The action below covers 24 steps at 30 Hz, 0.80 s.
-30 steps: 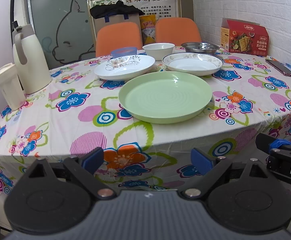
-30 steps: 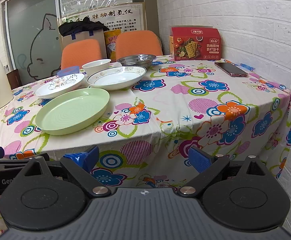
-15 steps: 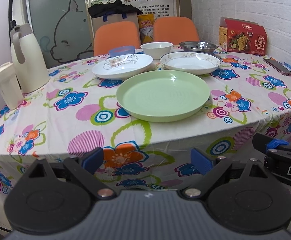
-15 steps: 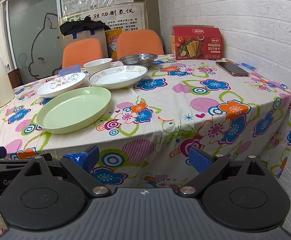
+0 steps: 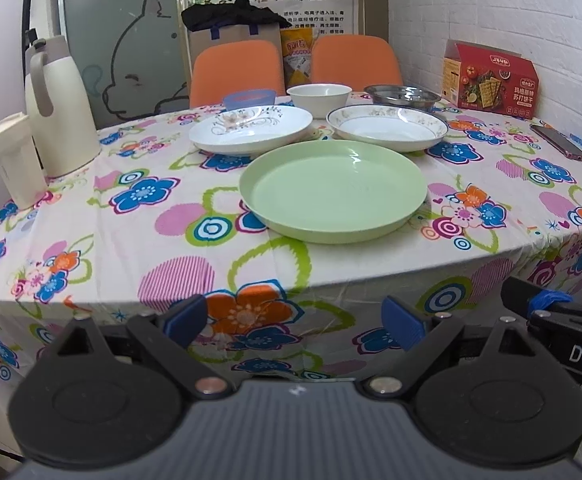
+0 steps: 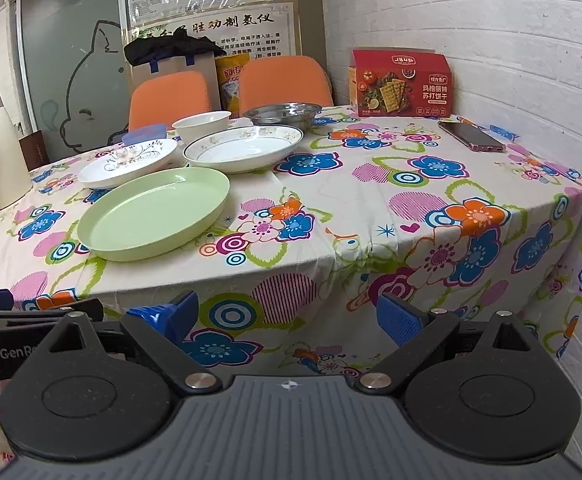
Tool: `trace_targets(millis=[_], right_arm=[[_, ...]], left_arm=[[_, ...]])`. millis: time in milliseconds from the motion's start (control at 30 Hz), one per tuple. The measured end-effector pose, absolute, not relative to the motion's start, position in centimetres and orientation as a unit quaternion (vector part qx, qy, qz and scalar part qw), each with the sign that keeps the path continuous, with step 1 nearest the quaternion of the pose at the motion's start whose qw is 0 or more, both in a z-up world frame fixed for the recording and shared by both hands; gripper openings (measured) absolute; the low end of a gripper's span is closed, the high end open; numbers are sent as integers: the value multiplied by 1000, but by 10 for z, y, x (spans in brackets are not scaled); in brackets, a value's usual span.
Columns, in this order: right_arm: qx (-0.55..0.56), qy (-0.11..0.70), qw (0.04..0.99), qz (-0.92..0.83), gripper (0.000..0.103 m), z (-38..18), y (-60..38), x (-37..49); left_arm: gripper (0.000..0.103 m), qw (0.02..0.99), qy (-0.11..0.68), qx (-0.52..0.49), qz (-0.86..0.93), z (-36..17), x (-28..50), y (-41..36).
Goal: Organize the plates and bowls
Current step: 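Move the left tool toward the light green plastic plate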
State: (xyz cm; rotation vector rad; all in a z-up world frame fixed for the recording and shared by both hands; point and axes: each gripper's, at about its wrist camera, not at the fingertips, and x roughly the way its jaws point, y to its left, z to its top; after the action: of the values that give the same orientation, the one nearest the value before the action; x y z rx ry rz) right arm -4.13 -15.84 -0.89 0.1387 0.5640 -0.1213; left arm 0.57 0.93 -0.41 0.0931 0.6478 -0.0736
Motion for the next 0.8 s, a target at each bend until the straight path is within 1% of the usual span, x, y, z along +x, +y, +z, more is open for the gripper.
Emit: trace_targets(millis=[133, 367, 633, 800], right_arm=[[67, 279, 956, -58, 84, -6, -159, -38], [66, 245, 965, -58, 84, 5, -165, -36], [69, 277, 958, -35, 84, 9, -165, 7], [60, 295, 954, 1, 83, 13, -155, 53]], left_arm=[[93, 944, 326, 43, -35, -3, 16, 12], [93, 940, 338, 26, -35, -2, 37, 21], [93, 938, 343, 30, -36, 13, 61, 48], [93, 922, 381, -14, -72, 17, 104, 69]])
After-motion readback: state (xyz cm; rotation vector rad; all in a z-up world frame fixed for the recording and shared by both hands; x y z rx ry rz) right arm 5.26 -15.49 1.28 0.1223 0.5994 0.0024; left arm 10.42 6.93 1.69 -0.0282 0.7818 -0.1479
